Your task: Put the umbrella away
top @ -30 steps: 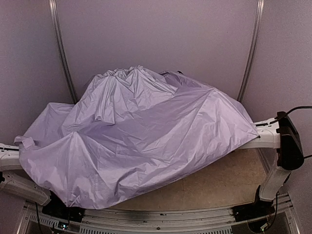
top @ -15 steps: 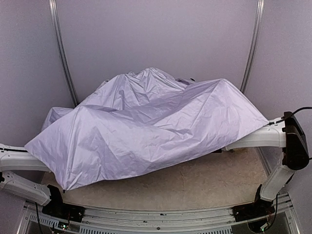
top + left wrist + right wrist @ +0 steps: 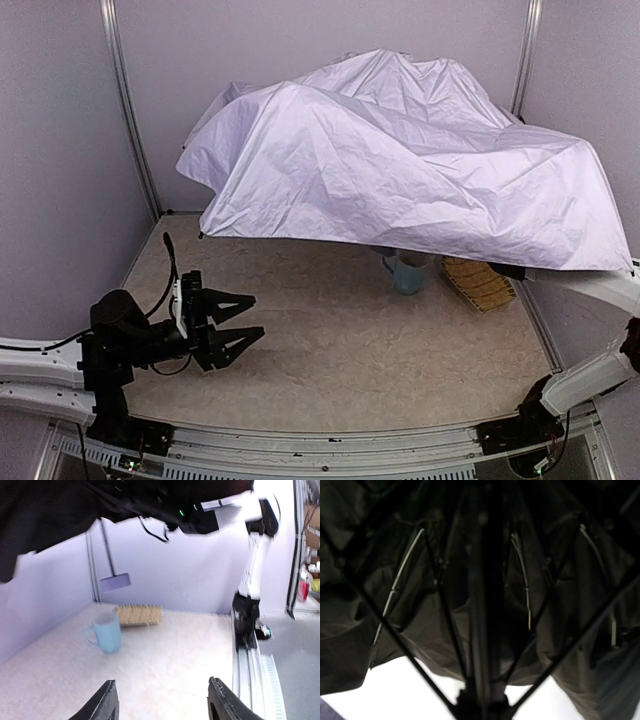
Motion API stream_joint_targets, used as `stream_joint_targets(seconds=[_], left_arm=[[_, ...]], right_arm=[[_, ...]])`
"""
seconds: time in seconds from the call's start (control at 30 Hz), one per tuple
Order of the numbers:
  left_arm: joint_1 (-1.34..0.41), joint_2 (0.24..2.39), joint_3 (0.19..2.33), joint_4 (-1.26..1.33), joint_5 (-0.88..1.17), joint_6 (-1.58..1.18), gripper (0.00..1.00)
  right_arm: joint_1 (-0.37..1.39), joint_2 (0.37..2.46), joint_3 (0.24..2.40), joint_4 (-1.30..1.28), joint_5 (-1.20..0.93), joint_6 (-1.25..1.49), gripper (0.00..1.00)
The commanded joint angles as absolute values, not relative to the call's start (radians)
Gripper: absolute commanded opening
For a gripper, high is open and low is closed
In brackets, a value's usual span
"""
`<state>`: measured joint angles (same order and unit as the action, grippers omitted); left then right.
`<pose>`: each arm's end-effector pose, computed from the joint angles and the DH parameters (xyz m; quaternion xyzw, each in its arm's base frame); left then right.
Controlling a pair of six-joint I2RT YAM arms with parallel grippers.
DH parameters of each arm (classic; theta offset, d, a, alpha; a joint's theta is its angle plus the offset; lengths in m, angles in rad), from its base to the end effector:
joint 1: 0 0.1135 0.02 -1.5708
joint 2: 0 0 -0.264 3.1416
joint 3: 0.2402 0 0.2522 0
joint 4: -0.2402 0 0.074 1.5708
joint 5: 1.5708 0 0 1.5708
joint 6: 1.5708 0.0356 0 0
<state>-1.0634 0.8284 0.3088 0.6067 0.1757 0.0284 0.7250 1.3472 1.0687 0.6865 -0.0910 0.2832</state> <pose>0.0881 -0.1713 0.2480 0.4047 0.5416 -0.4148 0.6089 0.2328 0.2106 0.4047 -0.1573 0.5270 0.4251 0.7189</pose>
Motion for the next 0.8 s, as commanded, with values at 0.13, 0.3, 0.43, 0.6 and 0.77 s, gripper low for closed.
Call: stream_joint_targets(seconds=[0.13,0.3,0.43,0.6,0.77], left_arm=[[-0.838,0.514,0.235,0.735,-0.071,-0.143,0.57],[-0.729,0.440,0.279,0.743,-0.267,-0.208,0.40],[-0.677,0.497,0.359,0.739,-0.099,-0.202,0.50],[-0.690,0.800,0.509,0.711,0.271,-0.222,0.68],[-0.801,0.947,0.555,0.757,0.368,-0.121,0.83]], right_arm=[[0.649,1.169,1.034,0.641,-0.408,-0.085,0.00],[0.649,1.145,1.022,0.528,-0.537,-0.125,0.00],[0.657,1.180,1.012,0.517,-0.566,-0.092,0.00],[0.744,1.286,1.008,0.615,-0.602,-0.061,0.00],[0.867,1.436,1.058,0.616,-0.621,-0.083,0.00]])
